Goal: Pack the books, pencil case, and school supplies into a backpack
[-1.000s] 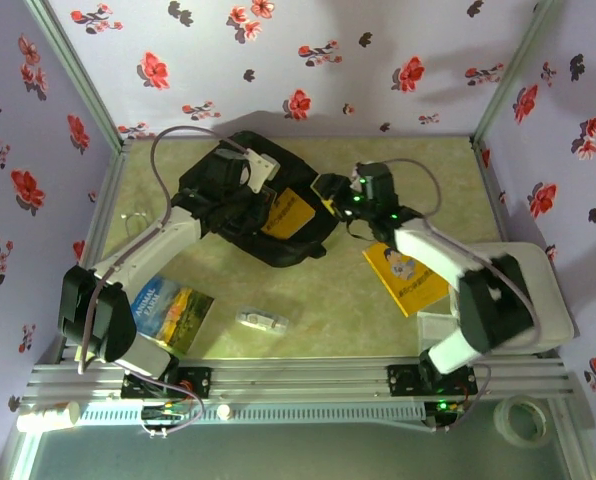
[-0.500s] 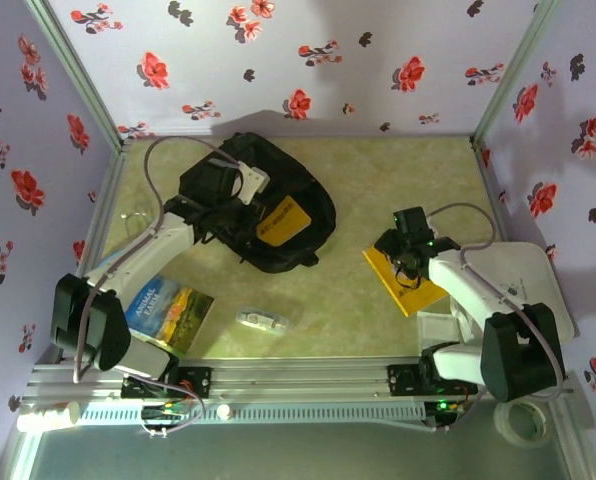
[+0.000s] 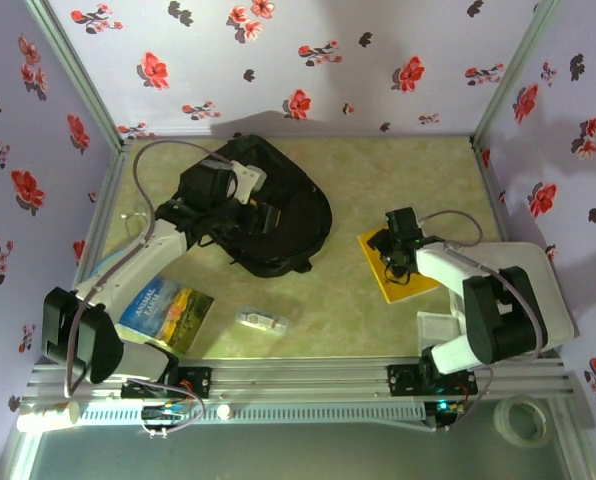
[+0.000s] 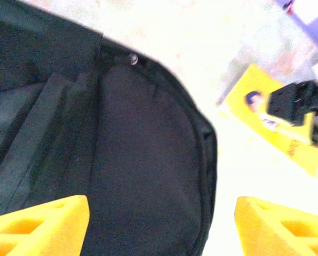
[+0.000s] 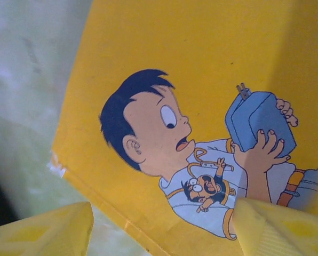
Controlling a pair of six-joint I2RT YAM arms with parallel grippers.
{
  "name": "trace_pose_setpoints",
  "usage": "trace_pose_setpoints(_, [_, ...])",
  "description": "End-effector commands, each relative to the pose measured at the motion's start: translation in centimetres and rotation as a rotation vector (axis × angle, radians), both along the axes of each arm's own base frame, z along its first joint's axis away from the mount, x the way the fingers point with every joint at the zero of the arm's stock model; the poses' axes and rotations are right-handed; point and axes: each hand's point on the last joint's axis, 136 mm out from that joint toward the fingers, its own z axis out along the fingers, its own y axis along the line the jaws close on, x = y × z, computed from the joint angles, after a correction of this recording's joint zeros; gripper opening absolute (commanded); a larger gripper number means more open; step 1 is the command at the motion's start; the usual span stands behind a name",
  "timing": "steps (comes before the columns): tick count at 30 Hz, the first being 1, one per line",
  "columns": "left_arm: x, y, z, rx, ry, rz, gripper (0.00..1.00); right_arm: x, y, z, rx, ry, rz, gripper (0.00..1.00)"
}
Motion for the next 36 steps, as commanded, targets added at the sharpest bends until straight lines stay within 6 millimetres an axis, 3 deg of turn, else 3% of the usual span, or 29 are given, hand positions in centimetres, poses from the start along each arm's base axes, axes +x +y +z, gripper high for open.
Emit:
trace_pose_setpoints(1, [1.3,-3.4,2.5,-0.226,0.035,0.048,0.76,2.0,3.0,-1.3,0.134,0.003,-0.003,0.71])
trace_pose_setpoints(4, [2.3,-6.0,1.5,-0.327,0.135,0.097,0.78,4.7,4.2,-0.1,0.177,-0.055,0.018,0.67])
trace_pose_setpoints(7, [2.5,-8.5,-0.5,-0.31,0.225,0.132,0.79,5.9,4.0,2.5,0.17,-0.112,0.049,0.65])
trace_pose_setpoints(9, [2.4,-10.3,-2.2,-0.266,0.29,0.166,0.79,5.9,2.7,4.3,0.106,-0.148,0.07,0.66])
trace_pose_setpoints(12, [1.9,-13.1,-4.4,-0.206,0.373,0.168,0.78,5.0,-0.7,5.1,-0.028,-0.145,0.082,0.66])
trace_pose_setpoints(15, [1.2,-16.0,-7.0,-0.106,0.437,0.147,0.7,4.3,-3.6,4.3,-0.105,-0.104,0.12,0.63])
trace_pose_setpoints(21, [0.5,-20.1,-11.8,-0.001,0.507,0.135,0.61,3.4,-5.5,2.0,-0.127,0.005,0.218,0.49])
trace_pose_setpoints(28, [0.1,-22.3,-16.2,0.076,0.572,0.148,0.56,3.2,-5.0,0.2,-0.103,0.063,0.269,0.38])
trace_pose_setpoints(36, [0.0,-22.3,-19.4,0.132,0.629,0.171,0.54,2.2,-5.2,-2.4,-0.094,0.149,0.249,0.41])
